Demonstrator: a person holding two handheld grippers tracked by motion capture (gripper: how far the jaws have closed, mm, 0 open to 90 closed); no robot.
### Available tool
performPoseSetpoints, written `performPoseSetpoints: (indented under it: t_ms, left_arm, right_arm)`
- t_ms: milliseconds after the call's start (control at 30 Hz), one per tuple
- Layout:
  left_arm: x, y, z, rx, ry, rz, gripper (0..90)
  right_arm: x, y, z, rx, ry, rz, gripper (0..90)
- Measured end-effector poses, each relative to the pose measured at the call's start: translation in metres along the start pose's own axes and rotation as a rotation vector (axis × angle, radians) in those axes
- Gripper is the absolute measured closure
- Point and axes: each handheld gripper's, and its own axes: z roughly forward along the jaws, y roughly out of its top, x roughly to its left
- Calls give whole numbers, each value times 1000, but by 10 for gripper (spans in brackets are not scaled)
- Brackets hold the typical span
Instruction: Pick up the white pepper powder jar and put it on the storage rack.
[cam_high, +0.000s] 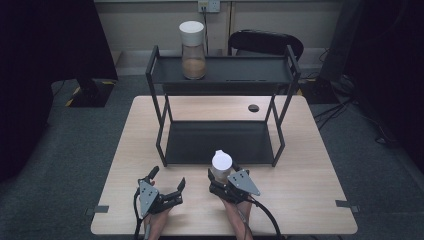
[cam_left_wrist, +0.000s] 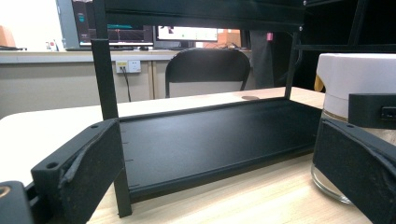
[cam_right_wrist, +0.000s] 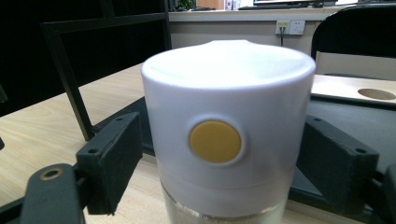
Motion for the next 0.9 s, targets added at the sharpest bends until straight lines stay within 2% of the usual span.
performPoseSetpoints:
  t_ms: [133,467,900]
  left_arm:
    - [0,0,0,0,0,0,12]
    - [0,0,0,0,0,0,12]
    - [0,0,0,0,0,0,12]
  right_arm:
    - [0,1,2,19,0,11,214]
    - [1,-2,4,28,-15,-1,292]
    - [1,-4,3,16,-12,-7,301]
